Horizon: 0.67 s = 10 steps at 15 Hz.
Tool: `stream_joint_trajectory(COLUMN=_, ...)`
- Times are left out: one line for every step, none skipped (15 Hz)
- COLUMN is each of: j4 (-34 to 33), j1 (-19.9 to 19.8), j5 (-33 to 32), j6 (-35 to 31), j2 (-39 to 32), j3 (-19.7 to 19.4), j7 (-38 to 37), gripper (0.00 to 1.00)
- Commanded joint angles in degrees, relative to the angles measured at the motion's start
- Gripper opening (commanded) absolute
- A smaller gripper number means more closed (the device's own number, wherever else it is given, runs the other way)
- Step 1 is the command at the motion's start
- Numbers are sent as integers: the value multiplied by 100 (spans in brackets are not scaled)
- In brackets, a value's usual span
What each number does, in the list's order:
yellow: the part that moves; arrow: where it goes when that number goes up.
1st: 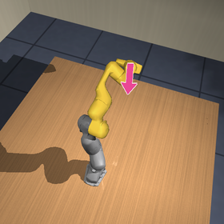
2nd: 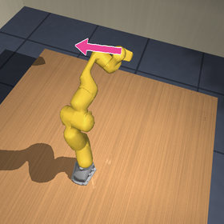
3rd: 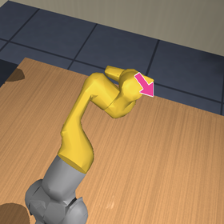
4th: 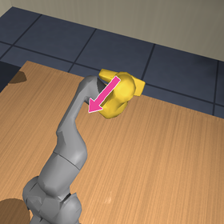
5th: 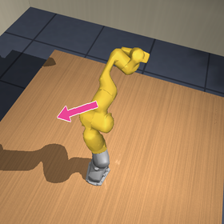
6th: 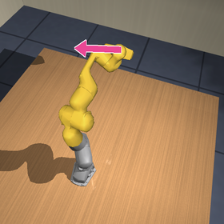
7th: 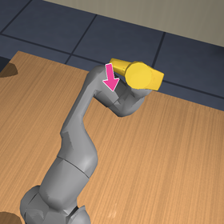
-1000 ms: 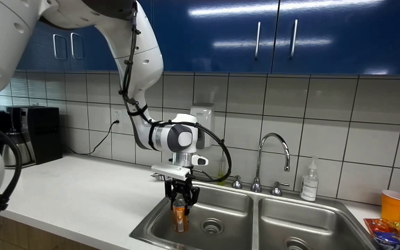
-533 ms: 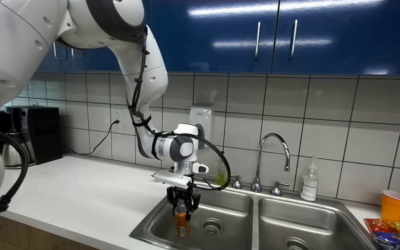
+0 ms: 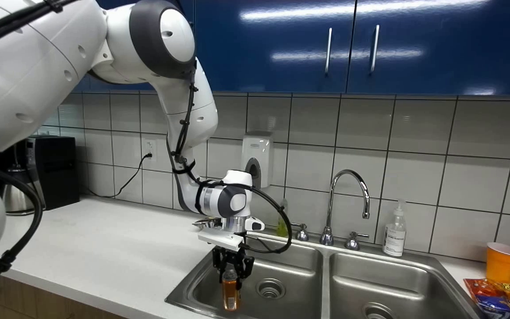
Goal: Put the can in the sink
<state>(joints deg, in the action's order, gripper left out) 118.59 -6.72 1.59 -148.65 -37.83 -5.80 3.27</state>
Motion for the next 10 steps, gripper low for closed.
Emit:
stream_joint_trajectory(j4=-246, j1=-142, j5=89, j6=-6, j2=-194, j3=146, j7=2, gripper=38)
stream_joint_trajectory(j4=-281, j1=-133, j5=89, j6=-9, j2=-244, j3=149, j7=-8, gripper=38)
stream_joint_trajectory(j4=-324, j1=-136, j5=96, j6=-8, j2=-298, j3=161, j7=-5, gripper=38)
stream_joint_trajectory(j4=-348, j1=-131, j5=95, j6=-1, j2=-330, j3=164, j7=-9, gripper=38)
stream_joint_trajectory(j4=-383, j1=-133, j5=103, j6=4, j2=-370, j3=177, j7=-6, gripper=38)
stream_joint_trajectory(j4=-409, j1=-128, j5=100, j6=7, j2=-404, j3=181, j7=-8, gripper=38)
stream_joint_trajectory(j4=-429, j1=-127, j5=102, j6=7, j2=-431, j3=189, j7=-8, gripper=38)
stream_joint_trajectory(j4=-455, j1=-124, j5=102, j6=9, j2=-461, j3=195, j7=-11, gripper=38)
stream_joint_trajectory(j4=-473, j1=-123, j5=101, j6=11, j2=-484, j3=196, j7=-14, gripper=38)
stream_joint_trajectory(j4=-494, j1=-127, j5=105, j6=10, j2=-513, j3=204, j7=-11, gripper=38)
